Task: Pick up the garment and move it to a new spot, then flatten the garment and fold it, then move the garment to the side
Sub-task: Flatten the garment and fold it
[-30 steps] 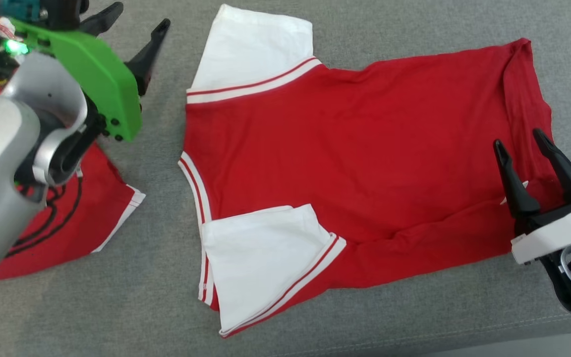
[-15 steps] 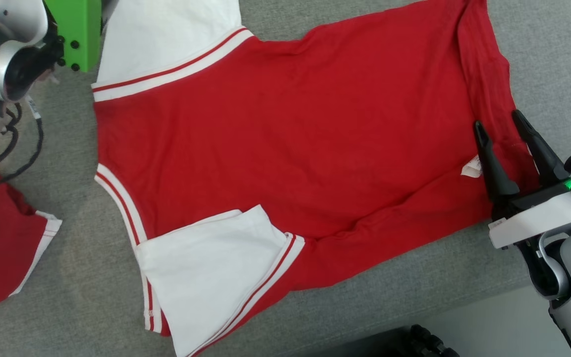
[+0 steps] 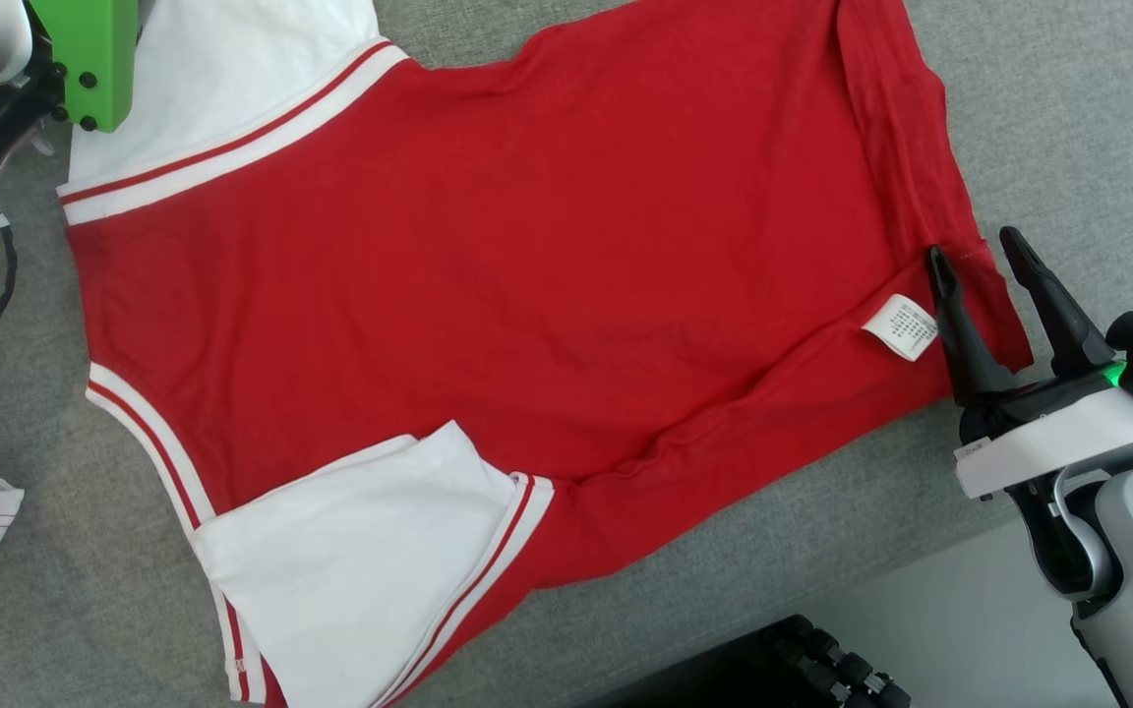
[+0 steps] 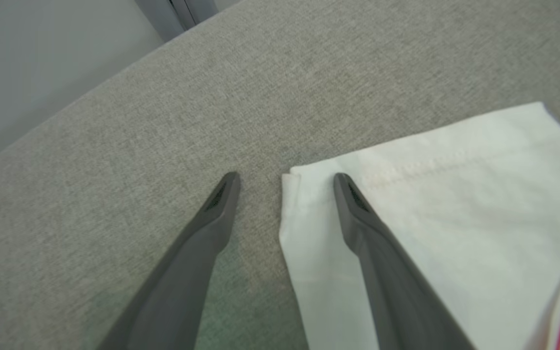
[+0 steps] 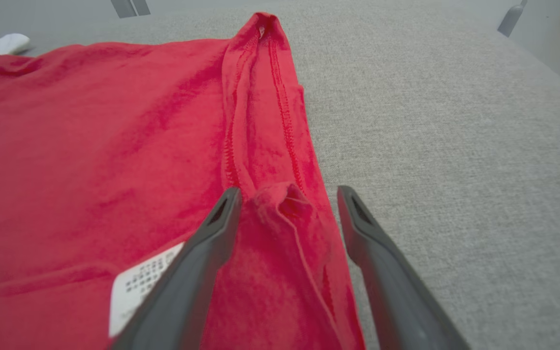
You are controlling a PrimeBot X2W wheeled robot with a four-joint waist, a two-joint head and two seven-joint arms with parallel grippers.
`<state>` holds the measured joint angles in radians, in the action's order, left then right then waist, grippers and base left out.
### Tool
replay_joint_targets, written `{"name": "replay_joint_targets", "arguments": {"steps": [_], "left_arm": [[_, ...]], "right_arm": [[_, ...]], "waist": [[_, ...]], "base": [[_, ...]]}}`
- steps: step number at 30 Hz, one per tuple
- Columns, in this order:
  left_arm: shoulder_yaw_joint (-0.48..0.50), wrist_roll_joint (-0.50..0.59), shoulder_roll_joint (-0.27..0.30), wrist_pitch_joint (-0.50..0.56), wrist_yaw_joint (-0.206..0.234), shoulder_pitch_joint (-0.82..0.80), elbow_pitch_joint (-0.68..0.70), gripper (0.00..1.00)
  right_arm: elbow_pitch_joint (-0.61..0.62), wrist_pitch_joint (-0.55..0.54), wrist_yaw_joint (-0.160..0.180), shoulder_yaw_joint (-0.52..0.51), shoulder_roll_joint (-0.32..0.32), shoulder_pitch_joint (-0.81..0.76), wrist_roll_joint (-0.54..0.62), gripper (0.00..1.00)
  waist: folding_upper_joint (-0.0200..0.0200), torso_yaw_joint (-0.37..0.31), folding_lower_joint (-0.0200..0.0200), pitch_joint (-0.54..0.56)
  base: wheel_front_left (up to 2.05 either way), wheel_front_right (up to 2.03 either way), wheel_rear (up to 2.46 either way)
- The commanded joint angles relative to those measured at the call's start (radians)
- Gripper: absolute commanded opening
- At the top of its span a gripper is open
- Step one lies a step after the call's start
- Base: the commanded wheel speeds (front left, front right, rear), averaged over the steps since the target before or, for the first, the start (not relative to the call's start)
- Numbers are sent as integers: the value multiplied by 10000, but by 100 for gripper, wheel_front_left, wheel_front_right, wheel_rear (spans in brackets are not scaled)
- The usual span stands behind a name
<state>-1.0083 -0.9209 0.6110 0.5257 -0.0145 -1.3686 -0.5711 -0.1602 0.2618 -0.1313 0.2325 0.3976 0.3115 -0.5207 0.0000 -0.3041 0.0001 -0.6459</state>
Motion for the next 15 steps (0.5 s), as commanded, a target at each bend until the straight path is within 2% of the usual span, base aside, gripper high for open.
{"name": "replay_joint_targets", "arguments": {"steps": [1, 5, 6, 7, 8, 9, 15], "left_arm": [[-151, 162, -11, 87, -4, 14, -171, 100], [-262, 90, 23, 389, -42, 59, -435, 100], [-271, 44, 28, 451, -51, 66, -453, 85], [-274, 20, 26, 491, -81, 64, -458, 58], [-251, -19, 14, 498, -97, 69, -461, 44], [-232, -74, -6, 489, -129, 72, -456, 0], [16, -227, -130, -8, -204, 6, -500, 0]], "right_arm": [[27, 42, 11, 28, -6, 46, -4, 100], [61, 42, 11, 69, 61, 157, 2, 100], [74, 42, 11, 56, 88, 166, -11, 100], [84, 42, 11, 24, 119, 172, -6, 100], [76, 42, 11, 15, 143, 167, 18, 100], [55, 42, 11, 20, 167, 180, 19, 100], [127, 42, 11, 228, 313, 486, -139, 100]], "waist": [[0, -23, -1, 1], [0, -59, -1, 33], [0, -56, -1, 43], [0, -44, -1, 52], [0, -31, -1, 62], [0, -11, -1, 75], [0, 133, -1, 174]], "base": [[0, 0, 0], [0, 0, 0], [0, 0, 0], [0, 0, 0], [0, 0, 0], [0, 0, 0], [0, 0, 0]]}}
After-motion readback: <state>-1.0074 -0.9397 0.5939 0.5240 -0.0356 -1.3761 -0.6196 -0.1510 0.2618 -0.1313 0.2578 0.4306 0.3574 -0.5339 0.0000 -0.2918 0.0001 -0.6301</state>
